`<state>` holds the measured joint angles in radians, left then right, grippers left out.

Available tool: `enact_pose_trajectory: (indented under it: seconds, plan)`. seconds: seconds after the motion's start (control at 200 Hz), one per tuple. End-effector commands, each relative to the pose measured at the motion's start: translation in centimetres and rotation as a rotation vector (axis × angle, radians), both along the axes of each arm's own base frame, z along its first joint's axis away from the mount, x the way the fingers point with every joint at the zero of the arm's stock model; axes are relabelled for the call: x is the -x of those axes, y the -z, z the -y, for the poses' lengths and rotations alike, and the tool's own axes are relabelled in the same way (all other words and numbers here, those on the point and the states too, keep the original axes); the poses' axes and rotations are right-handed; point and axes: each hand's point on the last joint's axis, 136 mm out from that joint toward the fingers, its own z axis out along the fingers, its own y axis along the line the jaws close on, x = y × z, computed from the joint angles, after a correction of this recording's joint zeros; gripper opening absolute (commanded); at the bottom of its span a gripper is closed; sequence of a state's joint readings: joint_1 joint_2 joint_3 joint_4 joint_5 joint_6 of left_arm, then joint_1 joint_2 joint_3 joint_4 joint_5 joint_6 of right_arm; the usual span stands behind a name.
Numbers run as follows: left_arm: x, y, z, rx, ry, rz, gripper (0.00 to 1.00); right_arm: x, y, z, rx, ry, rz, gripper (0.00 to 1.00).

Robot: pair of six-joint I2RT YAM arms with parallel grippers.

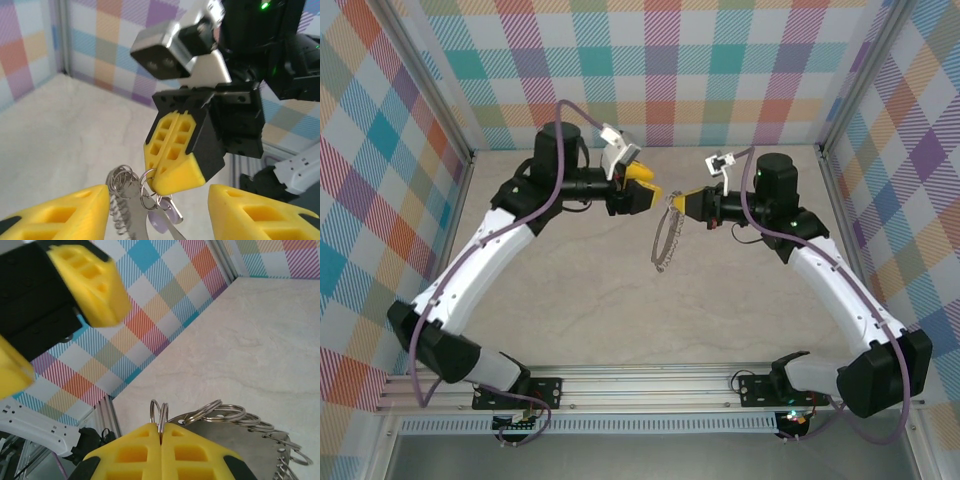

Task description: Put the keys on the keyring

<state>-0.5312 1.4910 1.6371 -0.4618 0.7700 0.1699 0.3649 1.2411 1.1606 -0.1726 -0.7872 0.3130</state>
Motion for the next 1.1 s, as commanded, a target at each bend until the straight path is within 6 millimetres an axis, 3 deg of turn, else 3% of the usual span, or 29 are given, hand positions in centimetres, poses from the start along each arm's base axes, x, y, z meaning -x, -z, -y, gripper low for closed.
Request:
enact_pose_trajectory:
  seconds: [0.0,0.21,0.755,1.095]
  plan:
    - [1.0,1.3,-0.1,-0.024,0.11,-0.103,0.5,0.4,-1.5,0.0,-0.01,-0.039,0.06,0.0]
    - [-0.1,1.9,0.7,0.002,0.156,-0.179,0.46,0.7,-1.5,-0.1,-0.017,-0.044,0.053,0.0]
    - [-0.2,2.6,1.9,0.044,0.204,-0.267,0.39,0.5,-1.9,-0.1,-0.037,-0.039,0.055,0.0]
    - [0.5,2.2,2.2,0.052,0.229,-0.267,0.26,-0.2,-1.4,-0.2,-0.03,-0.021,0.044,0.0]
